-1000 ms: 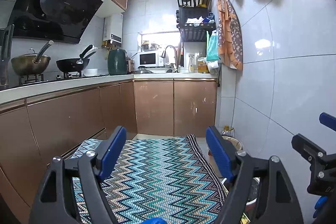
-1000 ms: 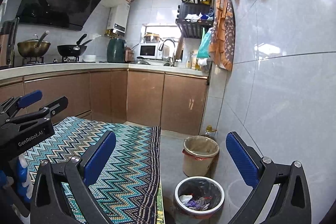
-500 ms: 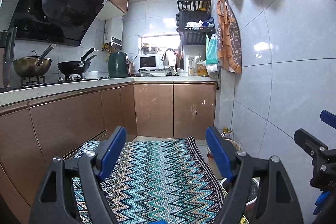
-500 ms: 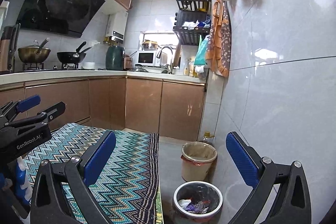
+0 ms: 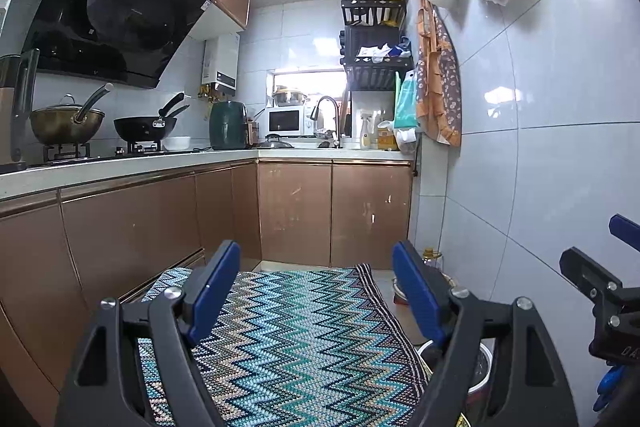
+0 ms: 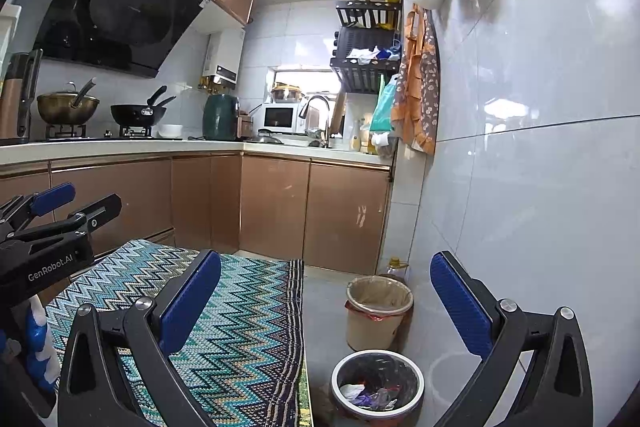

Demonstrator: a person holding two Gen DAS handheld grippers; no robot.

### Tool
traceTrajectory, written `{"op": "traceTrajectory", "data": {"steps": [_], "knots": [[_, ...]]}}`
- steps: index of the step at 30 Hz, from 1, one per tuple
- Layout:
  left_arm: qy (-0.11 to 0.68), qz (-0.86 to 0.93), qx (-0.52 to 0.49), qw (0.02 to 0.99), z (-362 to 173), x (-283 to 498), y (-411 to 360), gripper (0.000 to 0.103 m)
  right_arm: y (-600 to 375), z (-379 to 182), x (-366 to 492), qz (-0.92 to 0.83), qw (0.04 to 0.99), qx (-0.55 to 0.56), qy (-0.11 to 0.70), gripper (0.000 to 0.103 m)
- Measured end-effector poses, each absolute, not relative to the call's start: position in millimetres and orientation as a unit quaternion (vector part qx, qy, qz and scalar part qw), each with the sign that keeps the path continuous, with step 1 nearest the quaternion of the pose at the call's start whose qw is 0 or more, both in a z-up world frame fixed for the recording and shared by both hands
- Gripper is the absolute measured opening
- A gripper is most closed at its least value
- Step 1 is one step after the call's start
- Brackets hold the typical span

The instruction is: Collect trash

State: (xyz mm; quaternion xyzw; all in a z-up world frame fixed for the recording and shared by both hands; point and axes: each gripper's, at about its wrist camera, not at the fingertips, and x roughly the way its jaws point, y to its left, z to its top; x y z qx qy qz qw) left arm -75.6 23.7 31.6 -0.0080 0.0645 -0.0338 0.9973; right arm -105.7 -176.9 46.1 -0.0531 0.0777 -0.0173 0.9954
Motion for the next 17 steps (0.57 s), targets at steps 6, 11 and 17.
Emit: {"op": "traceTrajectory", "data": {"steps": [6,11,17], "knots": [[0.065,-0.033,-0.009,0.997,31.3,-77.1,25.1,0.078,-177.1,46.6,-106.2,-0.019,0.995,-0.053,0.078,0.103],[0.066,-0.030,-0.010,0.997,31.0,-81.5,22.5,0.078,-177.0,47.3,-107.5,-0.020,0.996,-0.052,0.076,0.103],[0.068,-0.033,-0.010,0.997,30.9,-83.2,21.9,0.077,-176.3,47.6,-108.5,-0.020,0.995,-0.053,0.077,0.103]]}}
